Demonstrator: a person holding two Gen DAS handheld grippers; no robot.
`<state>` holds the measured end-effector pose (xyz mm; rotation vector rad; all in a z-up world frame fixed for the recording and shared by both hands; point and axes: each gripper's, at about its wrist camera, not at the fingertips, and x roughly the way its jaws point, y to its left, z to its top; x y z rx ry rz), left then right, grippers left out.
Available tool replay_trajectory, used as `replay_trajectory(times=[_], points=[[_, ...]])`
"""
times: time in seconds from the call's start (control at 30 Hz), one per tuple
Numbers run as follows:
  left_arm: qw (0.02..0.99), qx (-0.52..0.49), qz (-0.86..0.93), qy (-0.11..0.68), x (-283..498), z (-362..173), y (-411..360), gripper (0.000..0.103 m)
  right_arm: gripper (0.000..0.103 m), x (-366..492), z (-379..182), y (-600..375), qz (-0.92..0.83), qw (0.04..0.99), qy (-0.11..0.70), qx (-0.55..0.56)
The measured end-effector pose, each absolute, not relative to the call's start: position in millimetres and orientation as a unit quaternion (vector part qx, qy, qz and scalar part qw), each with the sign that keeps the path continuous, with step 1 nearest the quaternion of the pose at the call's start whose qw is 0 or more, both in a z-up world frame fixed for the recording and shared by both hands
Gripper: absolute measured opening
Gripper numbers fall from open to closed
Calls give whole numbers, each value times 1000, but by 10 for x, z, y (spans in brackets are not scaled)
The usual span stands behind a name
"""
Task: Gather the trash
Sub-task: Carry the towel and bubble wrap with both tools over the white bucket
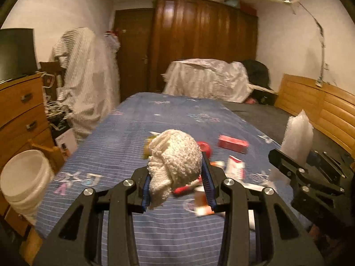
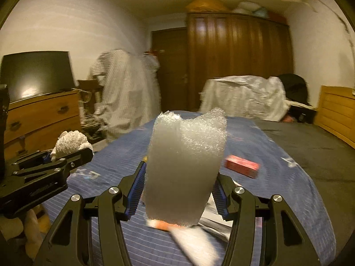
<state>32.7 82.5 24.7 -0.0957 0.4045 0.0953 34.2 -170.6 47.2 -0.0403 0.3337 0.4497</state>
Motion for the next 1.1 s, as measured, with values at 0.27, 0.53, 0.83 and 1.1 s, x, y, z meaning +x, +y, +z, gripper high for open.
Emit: replay_trajectory(times=[0.27,0.53,0.83,1.1], points=[[969,-67,141,194,150,385,1770,37,56,457,746,-577,328,929,166,-34],[949,-93,231,194,-89,518,2876,37,56,544,1015,766,416,889,180,-56],[924,-122,284,226,-249,474,3955,38,56,806,1160,2467,497,830,236,-92],[905,-153,295,266,-239,241,4610,38,56,1152,837,3823,547,760,323,-141]])
